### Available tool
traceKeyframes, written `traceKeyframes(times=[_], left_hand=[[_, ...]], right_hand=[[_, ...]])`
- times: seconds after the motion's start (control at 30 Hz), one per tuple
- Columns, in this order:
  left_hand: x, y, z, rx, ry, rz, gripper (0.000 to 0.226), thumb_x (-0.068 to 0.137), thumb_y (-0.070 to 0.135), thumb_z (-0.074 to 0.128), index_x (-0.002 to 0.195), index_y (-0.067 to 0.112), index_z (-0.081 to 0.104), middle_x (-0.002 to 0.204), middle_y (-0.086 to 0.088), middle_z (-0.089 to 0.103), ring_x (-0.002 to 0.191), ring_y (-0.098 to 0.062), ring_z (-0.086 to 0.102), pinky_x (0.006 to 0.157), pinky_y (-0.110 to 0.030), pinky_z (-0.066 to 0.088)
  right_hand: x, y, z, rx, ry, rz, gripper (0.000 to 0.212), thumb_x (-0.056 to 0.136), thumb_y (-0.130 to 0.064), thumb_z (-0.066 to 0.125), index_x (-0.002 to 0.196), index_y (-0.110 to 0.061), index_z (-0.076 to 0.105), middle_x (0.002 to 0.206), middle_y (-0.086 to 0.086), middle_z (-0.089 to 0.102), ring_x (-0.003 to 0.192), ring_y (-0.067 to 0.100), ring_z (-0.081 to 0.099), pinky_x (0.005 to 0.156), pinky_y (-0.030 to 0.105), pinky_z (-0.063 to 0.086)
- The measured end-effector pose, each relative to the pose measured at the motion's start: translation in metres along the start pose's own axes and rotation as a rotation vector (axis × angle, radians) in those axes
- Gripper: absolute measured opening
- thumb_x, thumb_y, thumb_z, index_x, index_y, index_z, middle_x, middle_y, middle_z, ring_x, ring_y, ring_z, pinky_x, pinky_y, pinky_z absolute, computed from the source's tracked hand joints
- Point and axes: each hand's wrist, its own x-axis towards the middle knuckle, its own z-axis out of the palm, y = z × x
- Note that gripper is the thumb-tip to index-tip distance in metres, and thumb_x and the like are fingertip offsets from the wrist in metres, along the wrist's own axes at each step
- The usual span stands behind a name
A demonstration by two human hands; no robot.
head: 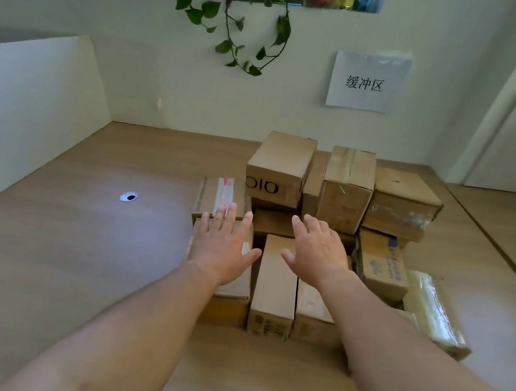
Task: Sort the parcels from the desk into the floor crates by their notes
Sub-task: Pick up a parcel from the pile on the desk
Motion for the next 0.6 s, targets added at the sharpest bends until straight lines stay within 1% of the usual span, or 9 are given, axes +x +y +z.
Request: traceKeyframes(times=[0.3, 0.47, 0.6], left_hand=[[0.096, -0.025, -0.016, -0.023, 0.021, 0.044, 0.075, 0.098, 0.061, 0.023, 0.153, 0.025, -0.011, 0.161, -0.012, -0.016, 0.148, -0.029, -0.015, 0.120, -0.049, -0.006], [0.157, -0.043, -0.031, -0.005, 0.052, 0.057, 0.075, 0.097, 0.062, 0.021, 0.153, 0.025, -0.012, 0.160, -0.011, -0.017, 0.148, -0.028, -0.014, 0.120, -0.049, -0.005], [0.202, -0.051, -0.039, -0.027, 0.073, 0.065, 0.075, 0.097, 0.063, 0.018, 0.153, 0.025, -0.013, 0.160, -0.011, -0.017, 0.148, -0.028, -0.012, 0.120, -0.047, -0.004]], right_hand=[[0.079, 0.006, -0.015, 0.135, 0.008, 0.128, 0.071, 0.098, -0.044, 0.048, 0.152, -0.011, 0.016, 0.153, 0.010, 0.030, 0.140, 0.026, 0.030, 0.108, 0.037, 0.037], [0.136, 0.004, -0.021, 0.235, 0.003, 0.177, 0.074, 0.098, -0.044, 0.046, 0.153, -0.008, 0.012, 0.153, 0.013, 0.029, 0.140, 0.028, 0.030, 0.108, 0.042, 0.036], [0.182, 0.010, -0.023, 0.331, -0.015, 0.287, 0.076, 0.099, -0.042, 0.045, 0.154, -0.006, 0.006, 0.152, 0.018, 0.029, 0.138, 0.033, 0.033, 0.111, 0.046, 0.034]])
